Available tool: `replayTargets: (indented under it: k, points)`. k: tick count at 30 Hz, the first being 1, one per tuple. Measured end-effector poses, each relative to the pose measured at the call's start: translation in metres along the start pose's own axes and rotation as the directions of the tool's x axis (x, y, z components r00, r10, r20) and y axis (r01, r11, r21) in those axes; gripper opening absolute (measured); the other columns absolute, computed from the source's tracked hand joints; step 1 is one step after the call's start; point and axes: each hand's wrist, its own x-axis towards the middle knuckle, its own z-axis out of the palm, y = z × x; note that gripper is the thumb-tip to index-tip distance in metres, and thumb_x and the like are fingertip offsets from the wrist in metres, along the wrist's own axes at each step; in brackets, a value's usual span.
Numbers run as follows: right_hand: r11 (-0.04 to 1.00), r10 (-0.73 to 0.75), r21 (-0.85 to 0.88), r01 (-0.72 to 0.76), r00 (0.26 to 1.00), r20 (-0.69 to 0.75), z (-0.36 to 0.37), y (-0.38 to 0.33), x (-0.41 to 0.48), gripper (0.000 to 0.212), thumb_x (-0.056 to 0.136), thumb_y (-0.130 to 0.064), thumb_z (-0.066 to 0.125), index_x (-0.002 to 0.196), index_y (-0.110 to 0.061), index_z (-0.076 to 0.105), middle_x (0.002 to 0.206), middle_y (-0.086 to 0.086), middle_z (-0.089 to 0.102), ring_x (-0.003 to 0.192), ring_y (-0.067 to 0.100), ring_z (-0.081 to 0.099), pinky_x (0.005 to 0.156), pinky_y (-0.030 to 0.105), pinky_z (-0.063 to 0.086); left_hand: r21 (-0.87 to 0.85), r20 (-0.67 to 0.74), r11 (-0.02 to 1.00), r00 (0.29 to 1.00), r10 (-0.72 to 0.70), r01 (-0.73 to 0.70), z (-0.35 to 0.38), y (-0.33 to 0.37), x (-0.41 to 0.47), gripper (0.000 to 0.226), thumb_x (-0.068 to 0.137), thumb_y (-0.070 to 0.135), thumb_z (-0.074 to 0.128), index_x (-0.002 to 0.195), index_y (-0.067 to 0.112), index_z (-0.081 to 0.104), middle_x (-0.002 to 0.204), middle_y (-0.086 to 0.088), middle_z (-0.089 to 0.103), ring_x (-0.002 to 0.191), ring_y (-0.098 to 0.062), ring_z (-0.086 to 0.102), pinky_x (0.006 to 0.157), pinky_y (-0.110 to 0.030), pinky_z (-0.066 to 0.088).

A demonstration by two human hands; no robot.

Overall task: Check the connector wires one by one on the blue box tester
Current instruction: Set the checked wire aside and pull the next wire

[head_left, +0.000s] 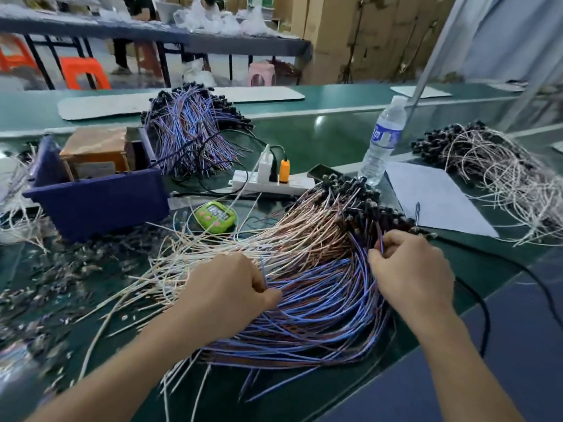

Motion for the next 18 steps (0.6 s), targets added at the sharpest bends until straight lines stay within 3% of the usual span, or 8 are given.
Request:
replayTargets:
  k: [4,7,10,14,17,18]
  points:
    - [0.999,0.039,0.012,-0.038,0.992,-0.118,0.002,-0.006,-0.008,0.019,0.081,-0.041,0.079,0.081,-0.03,0.064,0.057,-0.017,0.053,0.058,0.023,0.047,0.056,0.026,0.034,-0.034,0.026,0.999,1.0,0.012,-0.012,-0.005,-0.005,-0.002,0.052,0.076,0.074,0.07,0.062,0.025,0.069,0.042,0.006,0.056,0.034,-0.01,0.044,0.04,-0.021,0.033]
    - [0.991,0.045,0.134,-0.018,0.979,-0.198,0.001,-0.013,-0.012,0.027,0.08,-0.033,0.082,0.071,-0.025,0.058,0.053,-0.017,0.053,0.053,0.021,0.053,0.054,0.026,0.037,-0.107,-0.026,0.994,1.0,0.018,-0.021,-0.013,-0.013,-0.005,0.054,0.077,0.077,0.064,0.058,0.027,0.058,0.035,0.004,0.038,0.033,-0.013,0.032,0.038,-0.018,0.029]
    - [0.964,-0.054,0.249,0.096,0.984,-0.17,0.002,-0.035,-0.022,0.031,0.08,-0.027,0.083,0.064,-0.025,0.056,0.048,-0.015,0.051,0.047,0.007,0.052,0.05,0.021,0.038,-0.251,-0.101,0.968,0.995,-0.023,-0.002,-0.026,-0.022,-0.007,0.059,0.082,0.069,0.065,0.057,0.016,0.057,0.036,0.005,0.045,0.031,-0.01,0.03,0.036,-0.018,0.031]
    - [0.881,-0.279,0.381,0.281,0.958,-0.061,0.018,-0.084,-0.044,0.03,0.082,-0.026,0.081,0.066,-0.025,0.055,0.051,-0.014,0.051,0.05,0.002,0.05,0.053,0.024,0.039,-0.466,-0.178,0.884,0.976,-0.129,0.032,-0.041,-0.041,-0.011,0.048,0.09,0.047,0.073,0.054,0.016,0.068,0.04,0.004,0.057,0.031,-0.008,0.038,0.037,-0.019,0.035]
    - [0.803,-0.445,0.441,0.401,0.895,-0.003,0.036,-0.126,-0.061,0.031,0.084,-0.028,0.079,0.069,-0.03,0.051,0.054,-0.017,0.046,0.052,-0.003,0.046,0.053,0.02,0.033,-0.559,-0.152,0.828,0.977,-0.152,0.042,-0.055,-0.062,-0.02,0.016,0.091,0.026,0.076,0.076,0.031,0.08,0.065,0.007,0.075,0.054,-0.007,0.067,0.059,-0.022,0.055]
    - [0.776,-0.486,0.465,0.426,0.874,0.01,0.042,-0.141,-0.066,0.03,0.084,-0.028,0.078,0.07,-0.03,0.051,0.054,-0.017,0.045,0.052,-0.003,0.045,0.052,0.017,0.031,-0.584,-0.151,0.811,0.975,-0.161,0.044,-0.058,-0.071,-0.025,0.02,0.089,0.013,0.077,0.087,0.033,0.08,0.074,0.008,0.078,0.066,-0.007,0.074,0.068,-0.023,0.059]
